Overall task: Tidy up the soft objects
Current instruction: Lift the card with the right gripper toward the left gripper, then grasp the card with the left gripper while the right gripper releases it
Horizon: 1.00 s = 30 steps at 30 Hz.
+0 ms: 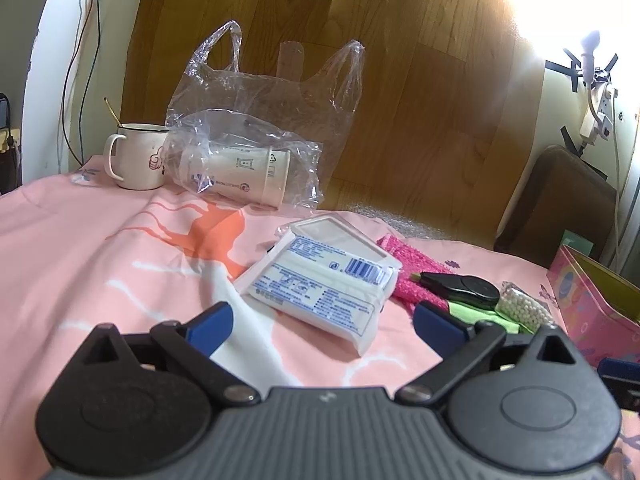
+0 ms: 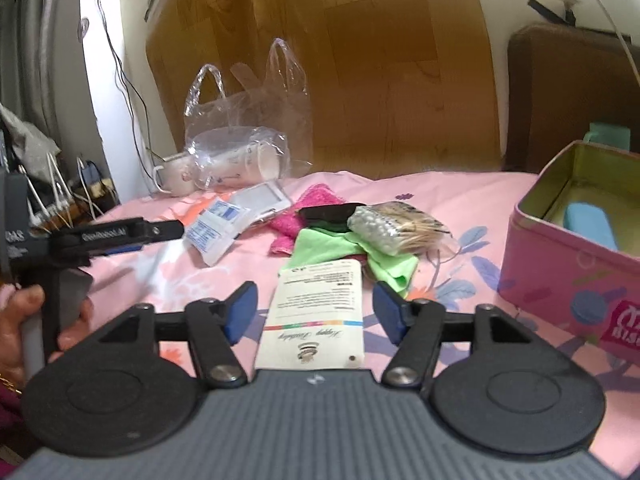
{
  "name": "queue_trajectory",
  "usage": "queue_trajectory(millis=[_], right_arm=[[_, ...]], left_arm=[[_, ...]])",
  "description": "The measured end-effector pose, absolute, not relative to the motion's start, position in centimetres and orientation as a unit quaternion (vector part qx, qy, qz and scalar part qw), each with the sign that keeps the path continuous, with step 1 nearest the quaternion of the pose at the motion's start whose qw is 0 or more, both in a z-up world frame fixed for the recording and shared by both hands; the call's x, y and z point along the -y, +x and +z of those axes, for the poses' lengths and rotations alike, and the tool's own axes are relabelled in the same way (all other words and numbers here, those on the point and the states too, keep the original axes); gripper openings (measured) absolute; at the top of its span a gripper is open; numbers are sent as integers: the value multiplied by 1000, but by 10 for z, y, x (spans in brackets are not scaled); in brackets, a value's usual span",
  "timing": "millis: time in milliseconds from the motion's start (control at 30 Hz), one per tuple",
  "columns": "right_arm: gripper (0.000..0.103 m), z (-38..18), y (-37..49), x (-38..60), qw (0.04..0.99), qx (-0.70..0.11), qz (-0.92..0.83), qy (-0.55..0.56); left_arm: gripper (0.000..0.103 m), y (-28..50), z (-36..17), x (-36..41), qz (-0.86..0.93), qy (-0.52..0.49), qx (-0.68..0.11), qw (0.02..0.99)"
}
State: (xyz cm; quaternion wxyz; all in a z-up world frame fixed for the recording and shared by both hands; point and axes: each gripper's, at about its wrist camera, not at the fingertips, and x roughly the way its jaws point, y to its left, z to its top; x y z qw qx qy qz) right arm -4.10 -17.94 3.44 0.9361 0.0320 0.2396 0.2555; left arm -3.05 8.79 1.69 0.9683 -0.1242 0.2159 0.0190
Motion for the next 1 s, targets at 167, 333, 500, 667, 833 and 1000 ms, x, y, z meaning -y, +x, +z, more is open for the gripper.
queue_trajectory(millis=[167, 333, 500, 667, 833, 1000], right_arm=[[85, 34, -41, 165, 939, -228, 256, -8], [88, 25, -35, 144, 931, -252, 259, -50], [88, 9, -16, 138, 920, -307, 239, -58], [72, 9, -19, 145, 923, -299, 237, -43], [72, 15, -27, 158, 917, -305, 256, 9], [72, 19, -42, 165, 907, -310, 282, 42]], left_arm=[[102, -30, 16, -90, 13, -126, -216, 968], [102, -29, 16, -91, 9, -128, -216, 968], [102, -29, 16, -91, 6, -129, -217, 968], [102, -29, 16, -90, 5, -127, -219, 968], [102, -29, 16, -90, 5, -125, -219, 968], [102, -28, 16, -88, 4, -123, -221, 968]])
